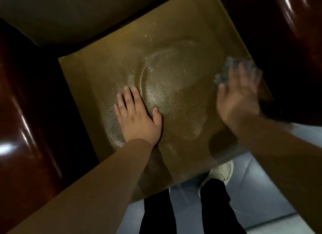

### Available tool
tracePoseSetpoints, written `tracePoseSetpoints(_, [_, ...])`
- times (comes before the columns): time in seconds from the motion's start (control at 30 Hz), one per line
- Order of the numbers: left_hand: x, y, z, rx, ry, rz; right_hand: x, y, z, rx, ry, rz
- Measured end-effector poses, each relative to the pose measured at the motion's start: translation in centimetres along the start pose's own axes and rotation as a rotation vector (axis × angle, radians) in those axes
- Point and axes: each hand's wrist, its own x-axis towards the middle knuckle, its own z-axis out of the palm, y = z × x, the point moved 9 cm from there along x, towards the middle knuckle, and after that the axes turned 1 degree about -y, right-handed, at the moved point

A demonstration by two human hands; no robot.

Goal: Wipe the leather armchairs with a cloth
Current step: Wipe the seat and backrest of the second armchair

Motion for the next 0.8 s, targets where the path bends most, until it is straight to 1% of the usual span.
tracePoseSetpoints(0.03, [-0.1, -0.1, 0.1, 0.000, -0.012, 0.005, -1.3, -2.9, 0.5, -0.049, -0.010, -0.073])
tracePoseSetpoints(0.1, [0.0, 0.2, 0.1, -0.024, -0.049, 0.026, -5.0, -9.2, 2.6, -0.110, -0.087, -0.433])
tracePoseSetpoints(0.13, [0.1, 0.4, 0.1, -0.040, -0.071, 0.038, -6.8, -11.0, 3.5, -0.124, -0.140, -0.617])
tracePoseSetpoints(0.17, [0.2, 0.5, -0.1, -0.048, -0.090, 0.052, -7.6, -11.5, 3.8, -0.133, -0.180, -0.754])
tracePoseSetpoints(0.2, [0.4, 0.6, -0.3, -0.049, -0.100, 0.068, -7.1, -11.0, 3.7, -0.115, -0.184, -0.831])
tracePoseSetpoints(0.23, [0.7, 0.6, -0.8, -0.052, -0.097, 0.087, -6.0, -9.8, 3.4, -0.100, -0.168, -0.840])
tracePoseSetpoints(0.27, [1.2, 0.4, -1.3, -0.064, -0.082, 0.100, -4.5, -8.3, 3.1, -0.098, -0.127, -0.791])
tracePoseSetpoints(0.3, [1.8, 0.1, -1.8, -0.083, -0.058, 0.109, -2.4, -6.4, 2.4, -0.099, -0.087, -0.676])
tracePoseSetpoints(0.37, [3.3, -0.5, -2.3, -0.114, -0.012, 0.120, 0.9, -2.8, 0.6, -0.019, -0.033, -0.324])
tracePoseSetpoints(0.4, [3.9, -0.8, -2.0, -0.111, -0.005, 0.125, 1.9, -1.8, 0.3, 0.034, -0.034, -0.144])
tracePoseSetpoints(0.43, [4.2, -1.0, -1.6, -0.093, -0.003, 0.129, 2.1, -2.4, 0.4, 0.048, -0.035, -0.009])
tracePoseSetpoints(0.47, [4.2, -1.0, -1.2, -0.071, -0.001, 0.130, 1.8, -4.3, 0.2, 0.011, -0.022, 0.043])
tracePoseSetpoints(0.5, [4.1, -1.0, -0.8, -0.057, 0.003, 0.132, 1.1, -6.9, 0.4, -0.008, 0.012, 0.000])
tracePoseSetpoints(0.53, [4.0, -0.9, -0.6, -0.056, 0.002, 0.134, 0.1, -10.1, 1.0, -0.033, 0.038, -0.144])
tracePoseSetpoints(0.57, [3.9, -0.8, -0.5, -0.063, -0.005, 0.139, -1.2, -13.1, 2.1, -0.082, 0.016, -0.349])
tracePoseSetpoints(0.6, [3.9, -0.7, -0.4, -0.071, -0.016, 0.144, -2.8, -15.0, 3.4, -0.142, -0.046, -0.554])
tracePoseSetpoints(0.63, [3.9, -0.7, -0.5, -0.079, -0.031, 0.150, -3.5, -15.7, 4.0, -0.151, -0.098, -0.719])
tracePoseSetpoints(0.67, [3.9, -0.7, -0.5, -0.084, -0.048, 0.159, -3.1, -15.4, 3.7, -0.117, -0.125, -0.800])
tracePoseSetpoints(0.7, [4.0, -0.7, -0.5, -0.086, -0.064, 0.168, -2.1, -14.4, 3.3, -0.086, -0.115, -0.801])
tracePoseSetpoints(0.73, [4.0, -0.7, -0.6, -0.084, -0.077, 0.174, -0.3, -12.6, 2.9, -0.082, -0.085, -0.709])
tracePoseSetpoints(0.77, [4.0, -0.8, -0.6, -0.082, -0.083, 0.177, 1.8, -10.1, 2.4, -0.075, -0.048, -0.536])
tracePoseSetpoints(0.8, [4.0, -0.8, -0.6, -0.082, -0.084, 0.180, 3.8, -7.4, 1.7, -0.052, -0.037, -0.319])
